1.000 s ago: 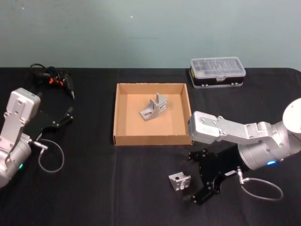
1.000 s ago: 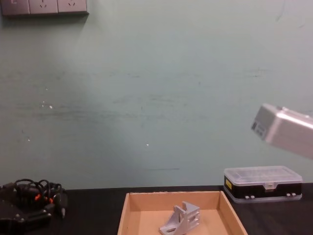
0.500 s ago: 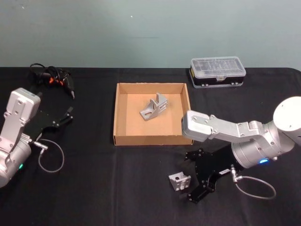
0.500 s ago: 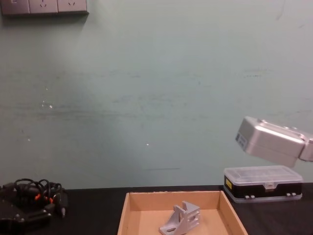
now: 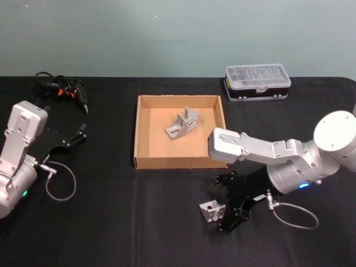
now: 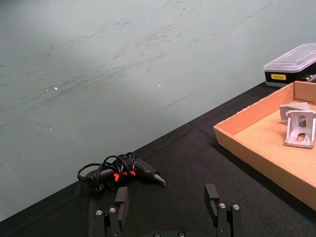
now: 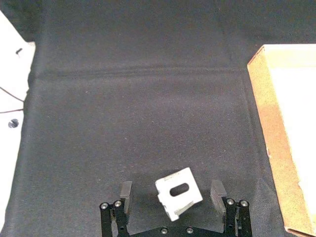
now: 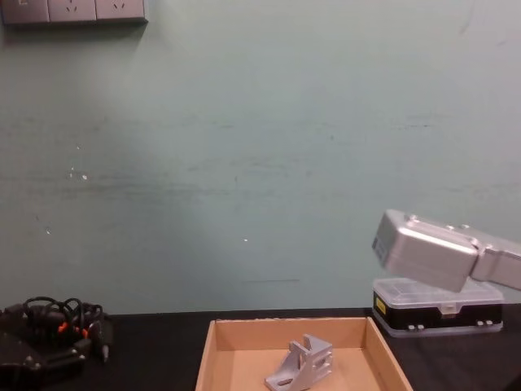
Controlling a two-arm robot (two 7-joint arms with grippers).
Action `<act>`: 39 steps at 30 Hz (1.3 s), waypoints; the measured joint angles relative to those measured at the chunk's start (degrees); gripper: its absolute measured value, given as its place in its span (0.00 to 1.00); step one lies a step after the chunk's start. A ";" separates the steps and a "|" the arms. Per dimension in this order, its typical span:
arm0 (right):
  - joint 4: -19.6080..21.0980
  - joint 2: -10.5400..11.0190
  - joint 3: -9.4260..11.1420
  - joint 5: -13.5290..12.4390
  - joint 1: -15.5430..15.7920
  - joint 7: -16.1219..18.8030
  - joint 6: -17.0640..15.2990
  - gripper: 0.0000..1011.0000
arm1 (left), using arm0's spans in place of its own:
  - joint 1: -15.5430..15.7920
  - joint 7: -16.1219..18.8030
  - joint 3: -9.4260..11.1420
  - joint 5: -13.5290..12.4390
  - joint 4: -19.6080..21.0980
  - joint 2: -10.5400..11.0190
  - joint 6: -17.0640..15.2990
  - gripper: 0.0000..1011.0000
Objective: Use one hand to pick up the angle iron from the table and place it into the box.
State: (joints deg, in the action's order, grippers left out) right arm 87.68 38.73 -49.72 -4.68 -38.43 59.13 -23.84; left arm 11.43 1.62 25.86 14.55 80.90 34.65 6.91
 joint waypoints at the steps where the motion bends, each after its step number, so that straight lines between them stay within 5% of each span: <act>1: -0.08 -0.09 -0.18 0.13 -0.12 -0.13 -0.09 0.99 | 0.00 0.00 0.00 0.00 0.00 0.00 0.00 1.00; 13: -0.02 -0.03 -0.06 0.14 -0.05 -0.19 -0.05 0.99 | 0.00 0.00 0.00 0.00 0.00 0.00 0.00 1.00; 19: 0.05 -0.01 0.02 0.10 0.00 -0.14 -0.01 0.90 | 0.00 0.00 0.00 0.00 0.00 0.00 0.00 1.00; 39: 0.15 0.07 0.16 0.02 0.10 0.05 0.07 0.25 | 0.00 0.00 0.00 0.00 0.00 0.00 0.00 1.00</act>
State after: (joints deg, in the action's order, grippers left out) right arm 87.83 38.79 -49.56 -4.66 -38.33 59.18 -23.78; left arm 11.43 1.62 25.86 14.55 80.90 34.64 6.91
